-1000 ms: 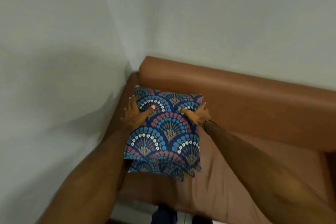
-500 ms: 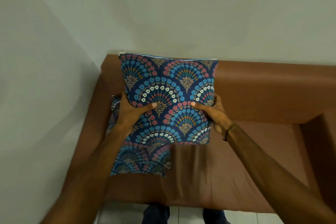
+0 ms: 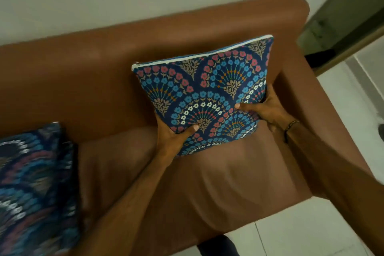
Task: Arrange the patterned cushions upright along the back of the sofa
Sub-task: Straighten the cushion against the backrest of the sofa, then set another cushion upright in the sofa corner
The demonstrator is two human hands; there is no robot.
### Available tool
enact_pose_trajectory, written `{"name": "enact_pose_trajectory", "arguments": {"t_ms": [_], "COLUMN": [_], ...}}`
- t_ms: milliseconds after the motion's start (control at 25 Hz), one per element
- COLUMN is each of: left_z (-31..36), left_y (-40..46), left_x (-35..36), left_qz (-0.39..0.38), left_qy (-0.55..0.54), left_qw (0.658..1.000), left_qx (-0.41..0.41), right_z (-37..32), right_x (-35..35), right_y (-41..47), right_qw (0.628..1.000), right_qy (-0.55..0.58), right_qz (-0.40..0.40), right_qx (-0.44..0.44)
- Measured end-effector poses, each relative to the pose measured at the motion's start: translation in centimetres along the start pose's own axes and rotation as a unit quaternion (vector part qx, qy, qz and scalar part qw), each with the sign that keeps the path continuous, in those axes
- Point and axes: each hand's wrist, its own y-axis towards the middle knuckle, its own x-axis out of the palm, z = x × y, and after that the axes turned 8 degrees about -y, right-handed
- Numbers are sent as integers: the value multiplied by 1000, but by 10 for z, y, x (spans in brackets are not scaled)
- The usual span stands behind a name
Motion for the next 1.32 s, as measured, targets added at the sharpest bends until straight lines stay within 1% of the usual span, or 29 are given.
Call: {"name": "enact_pose_trajectory", "arguments": {"t_ms": [120, 200, 280, 360, 440, 480, 560, 640, 680, 800, 880, 920, 1000, 1080, 1120, 1160, 1240, 1280, 1320], "left_z": [-70, -97, -108, -106, -94, -91, -91, -88, -80, -56, -38, -33, -27, -28, -32, -36, -42, -45, -46], "left_y": [33, 51, 68, 81, 82, 79, 63, 41, 28, -8, -28, -37, -51, -65, -69, -73, -75, -72, -70], "left_x": [84, 124, 153, 162, 151, 136, 95, 38, 0, -123, -216, -262, -351, -438, -477, -509, -558, -575, -585], "left_qz": [-36, -37, -67, -79, -87, -95, -84, -41, -16, 45, 103, 135, 199, 255, 275, 282, 277, 271, 267], "left_qy": [-12, 5, 48, 84, 106, 122, 148, 185, 230, 386, 436, 450, 462, 457, 438, 398, 251, 184, 144], "left_qw": [999, 999, 994, 990, 988, 985, 984, 981, 972, 917, 887, 877, 863, 852, 853, 868, 918, 933, 941], "left_qx": [7, 30, 69, 81, 77, 78, 61, 49, 50, 87, 112, 104, 48, -28, -65, -95, -136, -146, -150], "right_z": [69, 105, 132, 148, 156, 158, 159, 156, 147, 107, 71, 54, 17, -15, -30, -39, -45, -48, -50], "right_x": [-56, -81, -92, -84, -57, -37, 15, 75, 110, 216, 292, 329, 400, 469, 499, 524, 565, 576, 578], "right_y": [60, 86, 98, 94, 74, 57, 20, -12, -29, -74, -106, -119, -148, -175, -188, -198, -207, -211, -212], "right_qw": [999, 997, 993, 984, 975, 973, 976, 981, 983, 988, 987, 985, 976, 958, 949, 943, 948, 951, 951], "right_qy": [20, 41, 62, 82, 69, 65, 60, 21, 5, 7, 1, -9, -15, -14, -7, 0, 10, 20, 26], "right_qz": [39, 53, 104, 159, 202, 203, 149, 85, 52, -27, -87, -115, -176, -258, -294, -316, -305, -297, -297], "right_qx": [-24, -24, -14, 2, 58, 92, 147, 172, 176, 155, 137, 131, 124, 125, 113, 103, 94, 87, 81]}}
